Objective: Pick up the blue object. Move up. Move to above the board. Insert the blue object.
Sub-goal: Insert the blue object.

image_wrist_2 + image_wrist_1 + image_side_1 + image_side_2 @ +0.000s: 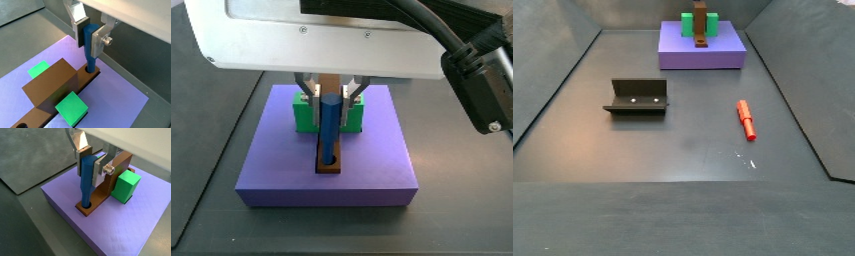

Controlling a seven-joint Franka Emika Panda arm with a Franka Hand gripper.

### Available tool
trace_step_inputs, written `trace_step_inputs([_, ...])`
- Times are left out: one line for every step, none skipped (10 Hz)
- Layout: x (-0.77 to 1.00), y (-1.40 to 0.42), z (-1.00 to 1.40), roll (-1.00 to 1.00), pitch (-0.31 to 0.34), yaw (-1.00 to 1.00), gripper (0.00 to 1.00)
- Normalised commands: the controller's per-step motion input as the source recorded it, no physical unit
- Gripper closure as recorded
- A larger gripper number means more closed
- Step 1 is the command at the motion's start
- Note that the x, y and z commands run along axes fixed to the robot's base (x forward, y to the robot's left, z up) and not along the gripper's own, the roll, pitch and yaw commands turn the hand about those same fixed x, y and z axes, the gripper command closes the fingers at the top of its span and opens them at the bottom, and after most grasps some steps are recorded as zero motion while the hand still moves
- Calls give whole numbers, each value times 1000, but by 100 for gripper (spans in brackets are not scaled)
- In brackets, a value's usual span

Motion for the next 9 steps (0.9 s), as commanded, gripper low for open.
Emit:
trace_step_inputs([71, 0, -3, 53, 0, 134, 100])
trace_step_inputs([83, 0, 0, 54, 0, 131, 100])
trace_step_inputs([34, 0, 0, 3, 0, 100, 100])
trace_step_inputs([0, 0, -43, 20, 0, 100, 100])
trace_step_inputs([0, 0, -71, 20, 0, 111, 100])
trace_step_inputs([14, -37, -89, 0, 0, 134, 100])
trace_step_inputs([9, -11, -123, 0, 0, 129, 100])
trace_step_inputs([69, 0, -189, 0, 0, 149, 100])
trace_step_inputs([154, 6, -174, 89, 0, 151, 100])
